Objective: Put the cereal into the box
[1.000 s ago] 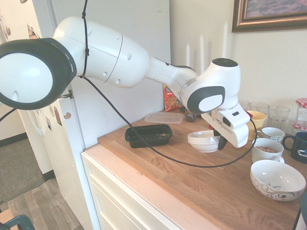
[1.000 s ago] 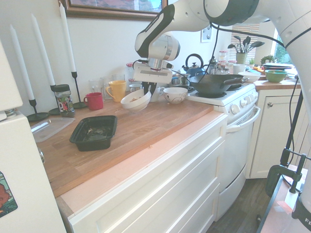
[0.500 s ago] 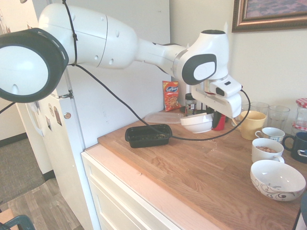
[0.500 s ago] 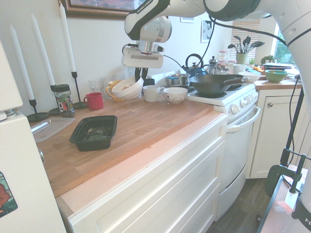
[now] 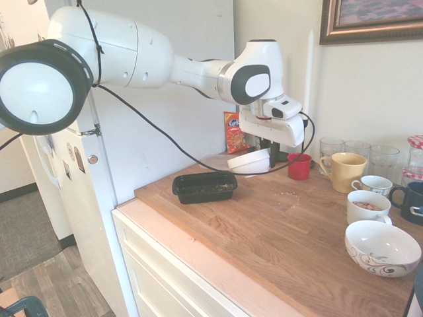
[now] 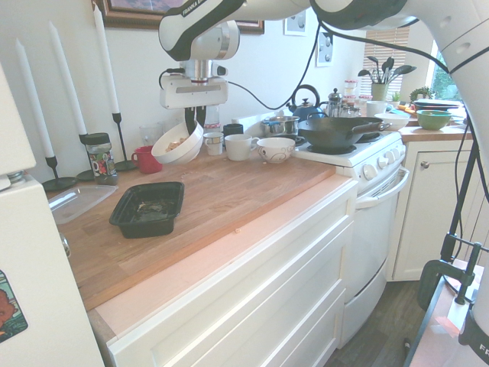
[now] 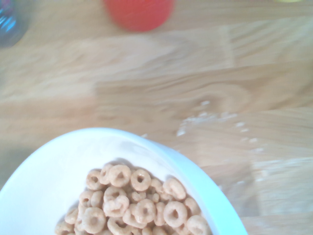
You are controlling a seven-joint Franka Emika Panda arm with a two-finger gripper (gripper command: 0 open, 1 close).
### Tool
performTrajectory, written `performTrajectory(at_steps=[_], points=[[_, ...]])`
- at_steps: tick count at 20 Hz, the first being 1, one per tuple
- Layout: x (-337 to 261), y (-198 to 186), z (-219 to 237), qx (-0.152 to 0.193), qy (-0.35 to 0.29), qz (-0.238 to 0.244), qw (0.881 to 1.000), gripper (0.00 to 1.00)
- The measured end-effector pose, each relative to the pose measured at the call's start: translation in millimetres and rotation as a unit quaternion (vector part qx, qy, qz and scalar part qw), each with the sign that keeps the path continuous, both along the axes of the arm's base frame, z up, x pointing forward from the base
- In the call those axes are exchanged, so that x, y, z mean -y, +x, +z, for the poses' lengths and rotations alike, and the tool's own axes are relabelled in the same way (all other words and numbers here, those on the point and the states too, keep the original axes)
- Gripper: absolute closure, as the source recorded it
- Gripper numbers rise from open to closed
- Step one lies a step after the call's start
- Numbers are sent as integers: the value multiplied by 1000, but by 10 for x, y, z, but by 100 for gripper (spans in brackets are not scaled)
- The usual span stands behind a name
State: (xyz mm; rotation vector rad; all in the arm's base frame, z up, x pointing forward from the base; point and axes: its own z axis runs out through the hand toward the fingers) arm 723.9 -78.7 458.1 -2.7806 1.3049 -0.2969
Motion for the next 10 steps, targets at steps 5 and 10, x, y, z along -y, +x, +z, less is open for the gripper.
performTrajectory(at_steps=[5,10], points=[[-368,-2,-24,-25,-44,39,998,100],[-680,2,-51,-36,-98,65,992,100]])
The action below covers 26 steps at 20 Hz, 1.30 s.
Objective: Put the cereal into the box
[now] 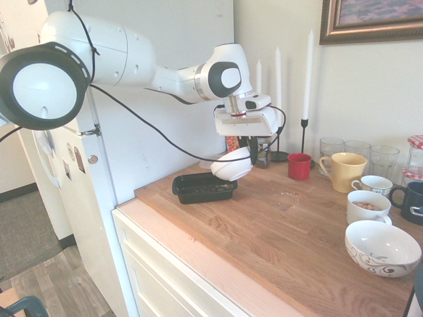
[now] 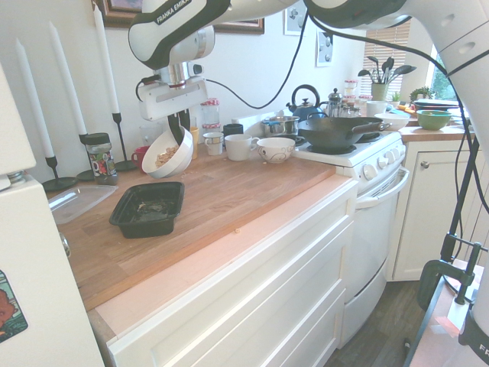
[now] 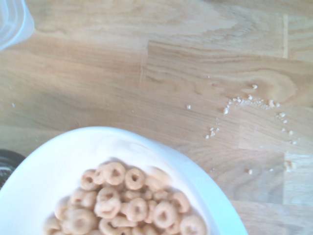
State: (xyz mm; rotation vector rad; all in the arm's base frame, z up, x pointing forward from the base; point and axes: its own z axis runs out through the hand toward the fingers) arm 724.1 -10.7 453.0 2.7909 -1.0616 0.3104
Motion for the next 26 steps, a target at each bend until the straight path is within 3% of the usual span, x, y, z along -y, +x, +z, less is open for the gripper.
performTrajectory(at_steps=[7,13,26], points=[[-238,-24,-47,-16,-65,26,997,100],[-435,-30,-30,-10,-119,35,992,100],[-998,-31,-51,22,-259,73,963,100]])
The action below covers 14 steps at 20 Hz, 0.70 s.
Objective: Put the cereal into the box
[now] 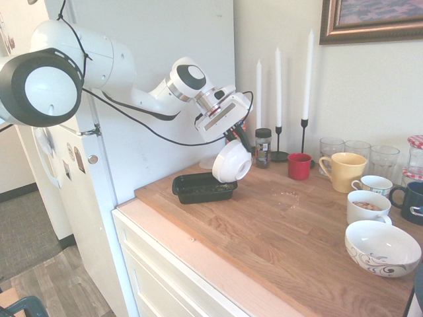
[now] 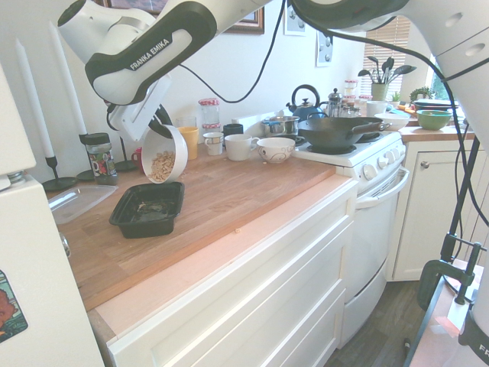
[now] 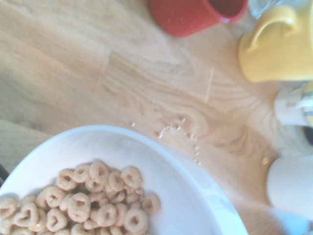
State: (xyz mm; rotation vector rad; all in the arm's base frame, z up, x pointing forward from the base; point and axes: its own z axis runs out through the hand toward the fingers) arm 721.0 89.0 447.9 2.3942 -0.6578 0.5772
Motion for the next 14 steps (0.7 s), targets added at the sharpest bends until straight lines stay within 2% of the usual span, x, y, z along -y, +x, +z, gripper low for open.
performTrajectory(at_steps=[14], points=[[-570,-120,14,18,-105,41,993,100]])
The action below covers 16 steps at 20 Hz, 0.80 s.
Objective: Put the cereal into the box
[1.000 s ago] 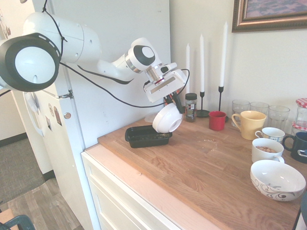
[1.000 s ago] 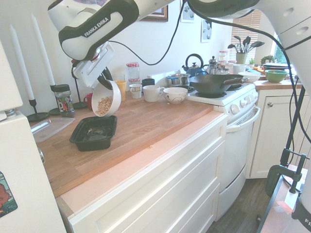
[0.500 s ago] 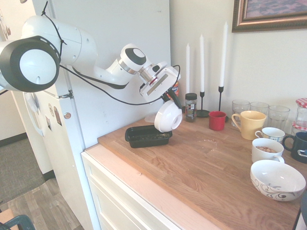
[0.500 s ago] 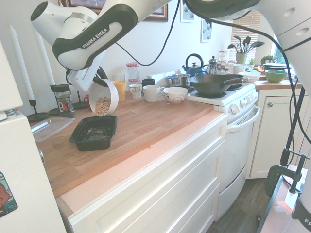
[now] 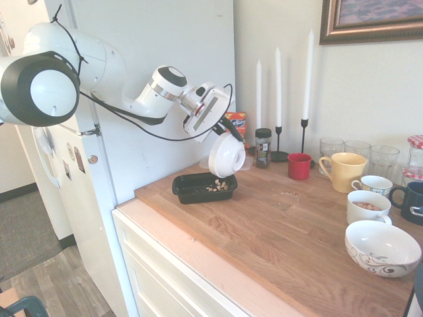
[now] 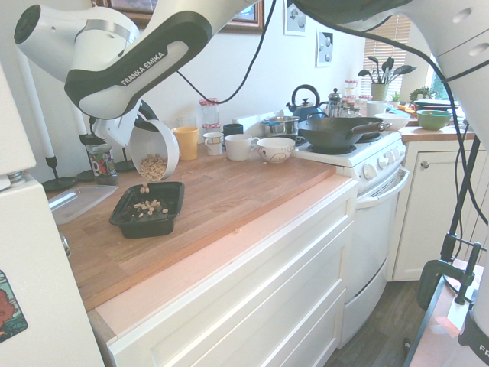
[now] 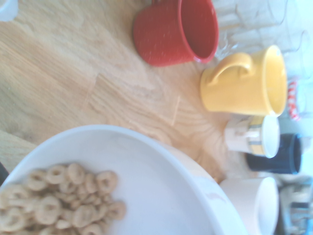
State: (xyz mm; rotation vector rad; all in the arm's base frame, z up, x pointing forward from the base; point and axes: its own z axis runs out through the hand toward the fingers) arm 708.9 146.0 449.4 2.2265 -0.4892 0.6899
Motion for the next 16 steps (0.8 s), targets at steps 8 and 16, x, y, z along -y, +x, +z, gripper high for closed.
performTrajectory(at_steps=[8,16], points=[[-173,-64,-66,5,-31,17,999,100],[-203,-100,-160,4,-78,31,996,100]])
